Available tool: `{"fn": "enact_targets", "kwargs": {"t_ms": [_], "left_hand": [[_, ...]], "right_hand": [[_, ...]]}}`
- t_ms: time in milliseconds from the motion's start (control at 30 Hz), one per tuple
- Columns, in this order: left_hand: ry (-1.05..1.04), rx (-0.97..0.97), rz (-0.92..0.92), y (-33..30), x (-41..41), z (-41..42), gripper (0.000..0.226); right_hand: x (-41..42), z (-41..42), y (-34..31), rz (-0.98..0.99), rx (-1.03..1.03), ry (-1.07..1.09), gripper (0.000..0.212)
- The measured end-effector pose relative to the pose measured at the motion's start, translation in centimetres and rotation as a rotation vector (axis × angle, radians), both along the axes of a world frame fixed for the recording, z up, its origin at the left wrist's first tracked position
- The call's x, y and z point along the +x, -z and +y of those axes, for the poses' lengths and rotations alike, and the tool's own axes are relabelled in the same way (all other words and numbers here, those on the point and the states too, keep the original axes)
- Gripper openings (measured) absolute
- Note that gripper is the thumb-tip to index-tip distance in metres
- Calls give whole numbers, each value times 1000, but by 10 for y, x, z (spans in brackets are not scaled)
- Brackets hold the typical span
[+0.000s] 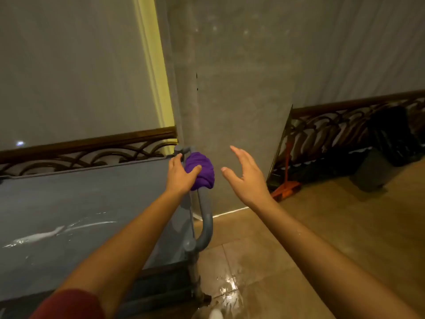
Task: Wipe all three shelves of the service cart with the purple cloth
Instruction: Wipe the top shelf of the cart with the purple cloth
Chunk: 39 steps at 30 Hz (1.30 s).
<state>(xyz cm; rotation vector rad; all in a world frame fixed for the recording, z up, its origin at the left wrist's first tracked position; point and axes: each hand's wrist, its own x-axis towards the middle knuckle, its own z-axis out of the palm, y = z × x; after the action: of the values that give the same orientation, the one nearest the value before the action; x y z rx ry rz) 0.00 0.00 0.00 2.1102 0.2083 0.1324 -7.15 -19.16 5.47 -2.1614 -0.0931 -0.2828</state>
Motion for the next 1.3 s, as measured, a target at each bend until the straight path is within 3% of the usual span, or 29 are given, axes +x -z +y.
{"fn": "enact_targets", "kwargs": {"t_ms": [133,267,600,733,833,900,933,1033,1167,1233,1300], "left_hand": [[-51,69,107,16,38,-13,99],[-125,154,202,31,61,-32,96],[-227,196,404,62,81,-53,117],[-249,217,384,65,81,-55,109],[-311,387,346,60,81,-63,94],[-346,526,307,56,82,-71,86],[-370,557,298,54,82,-77,82],[-445,457,250,43,78,-82,76],[-505,161,72,14,66,-74,74],[-512,22,10,-4,57,-69,72],[-507,-132,-27,-17,46,-65,68]], "right_hand": [[57,2,19,75,-91,-58,69],[112,-7,41,137,-124,-130,69],[219,32,116,644,136,-210,83],[231,51,139,672,245,-376,64],[240,42,147,641,183,-488,50],[250,31,142,540,85,-537,32],[256,24,136,488,24,-571,33],[270,13,116,367,-66,-657,56],[265,20,82,330,167,-783,62],[260,29,69,481,384,-865,73],[252,38,60,768,584,-974,77]]}}
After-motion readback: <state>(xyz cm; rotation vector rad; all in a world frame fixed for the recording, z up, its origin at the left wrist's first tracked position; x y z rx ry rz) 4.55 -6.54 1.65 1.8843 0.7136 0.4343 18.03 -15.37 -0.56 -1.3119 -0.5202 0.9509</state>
